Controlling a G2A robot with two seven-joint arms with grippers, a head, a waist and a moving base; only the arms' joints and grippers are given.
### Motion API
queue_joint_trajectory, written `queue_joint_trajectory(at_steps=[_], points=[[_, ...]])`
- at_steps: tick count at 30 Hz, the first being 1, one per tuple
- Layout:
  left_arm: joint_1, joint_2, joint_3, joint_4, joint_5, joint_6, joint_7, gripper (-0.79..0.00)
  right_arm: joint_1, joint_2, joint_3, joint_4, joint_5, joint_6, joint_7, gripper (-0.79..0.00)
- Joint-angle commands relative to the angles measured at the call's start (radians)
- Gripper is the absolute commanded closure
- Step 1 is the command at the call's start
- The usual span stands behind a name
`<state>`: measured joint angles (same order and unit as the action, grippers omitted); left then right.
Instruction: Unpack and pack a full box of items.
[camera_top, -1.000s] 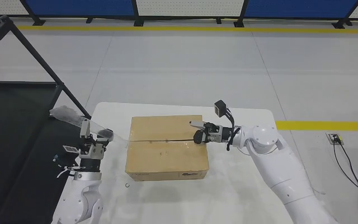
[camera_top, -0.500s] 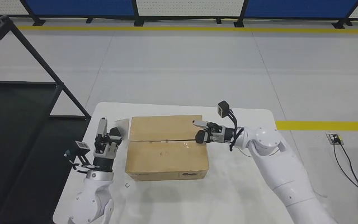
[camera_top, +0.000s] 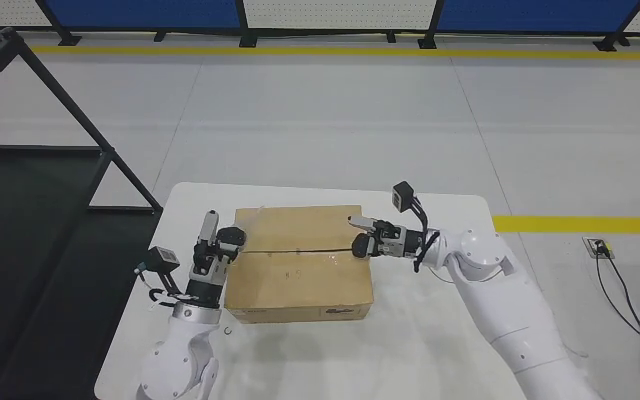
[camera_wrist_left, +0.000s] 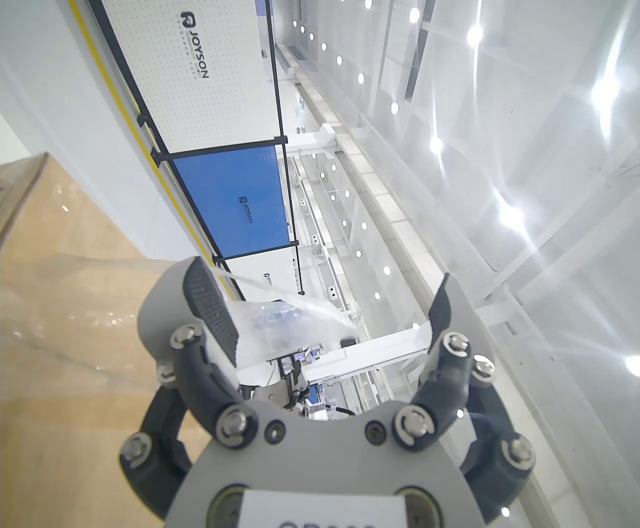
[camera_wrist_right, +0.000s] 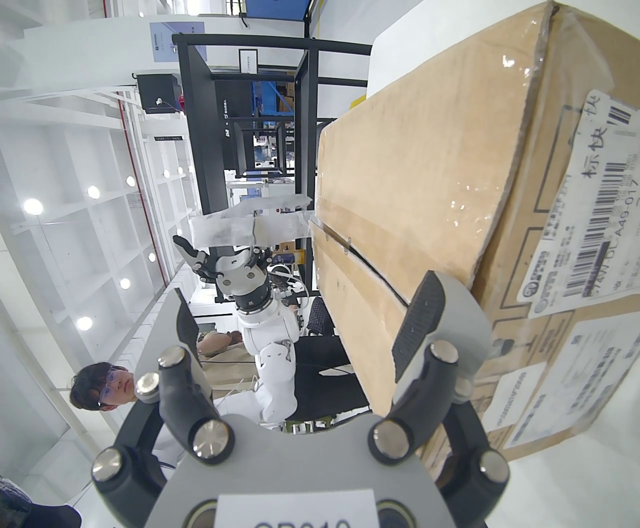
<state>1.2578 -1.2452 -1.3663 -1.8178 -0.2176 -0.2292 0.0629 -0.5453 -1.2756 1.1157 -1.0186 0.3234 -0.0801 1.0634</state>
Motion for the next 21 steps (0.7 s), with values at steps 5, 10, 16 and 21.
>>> queue_joint_trajectory(at_steps=[5, 10, 16, 21], points=[[-0.018, -0.007, 0.023, 0.003, 0.017, 0.029, -0.016, -0.785, -0.002, 0.003, 0.002, -0.003, 0.002, -0.001, 0.001, -0.785], [-0.031, -0.013, 0.047, 0.006, 0.032, 0.044, -0.028, -0.785, -0.005, 0.005, 0.007, 0.0, 0.005, -0.004, 0.002, -0.785], [-0.042, -0.02, 0.074, 0.01, 0.058, 0.06, -0.036, -0.785, -0.009, 0.009, 0.012, 0.003, 0.01, -0.01, 0.003, -0.785], [-0.063, -0.026, 0.095, 0.03, 0.077, 0.089, -0.045, -0.785, -0.007, 0.01, 0.012, 0.007, 0.015, -0.011, 0.004, -0.785]])
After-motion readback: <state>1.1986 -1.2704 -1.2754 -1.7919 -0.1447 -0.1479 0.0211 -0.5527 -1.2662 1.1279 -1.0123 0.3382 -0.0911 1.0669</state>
